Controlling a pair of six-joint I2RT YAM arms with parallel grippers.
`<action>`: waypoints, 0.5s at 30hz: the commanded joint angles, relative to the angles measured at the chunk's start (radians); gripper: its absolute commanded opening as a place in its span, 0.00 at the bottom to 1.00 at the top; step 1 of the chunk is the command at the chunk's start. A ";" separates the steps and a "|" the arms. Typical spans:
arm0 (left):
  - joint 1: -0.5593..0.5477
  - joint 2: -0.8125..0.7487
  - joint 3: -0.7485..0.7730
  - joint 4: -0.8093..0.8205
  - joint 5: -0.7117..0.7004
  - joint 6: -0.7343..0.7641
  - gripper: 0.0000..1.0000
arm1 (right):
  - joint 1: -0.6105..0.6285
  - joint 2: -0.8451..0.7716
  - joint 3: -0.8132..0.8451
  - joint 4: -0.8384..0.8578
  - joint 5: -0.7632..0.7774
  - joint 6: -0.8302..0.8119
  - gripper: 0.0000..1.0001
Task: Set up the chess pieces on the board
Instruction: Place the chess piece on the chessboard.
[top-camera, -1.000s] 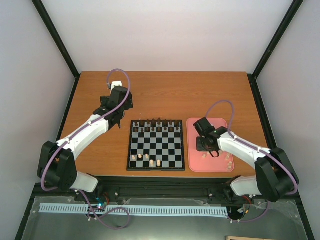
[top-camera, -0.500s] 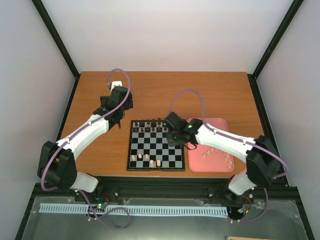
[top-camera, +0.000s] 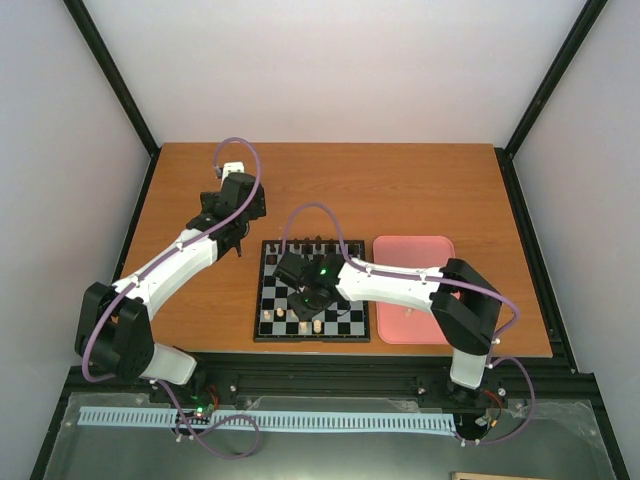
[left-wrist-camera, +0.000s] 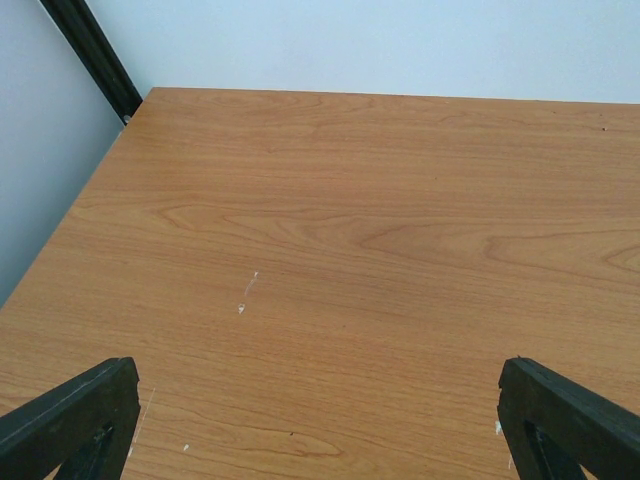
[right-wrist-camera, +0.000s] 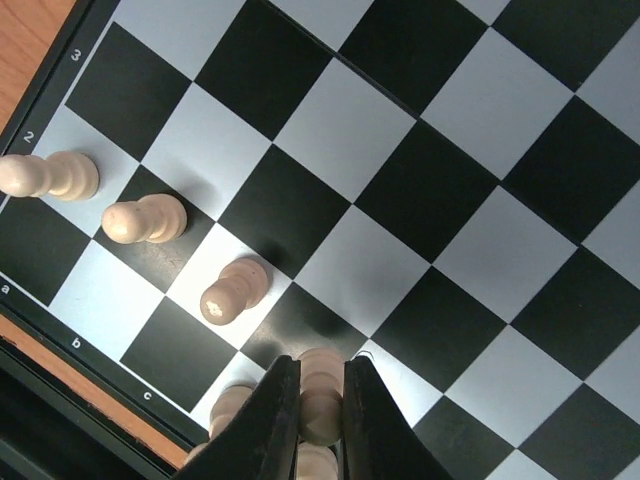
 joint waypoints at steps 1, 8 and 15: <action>-0.006 -0.003 0.038 0.005 0.003 -0.003 1.00 | 0.020 0.022 0.037 -0.010 -0.015 0.005 0.03; -0.007 -0.011 0.034 0.005 0.005 -0.005 1.00 | 0.039 0.057 0.059 -0.031 0.013 0.010 0.03; -0.007 -0.010 0.034 0.007 0.008 -0.006 1.00 | 0.046 0.066 0.052 -0.033 0.036 0.022 0.04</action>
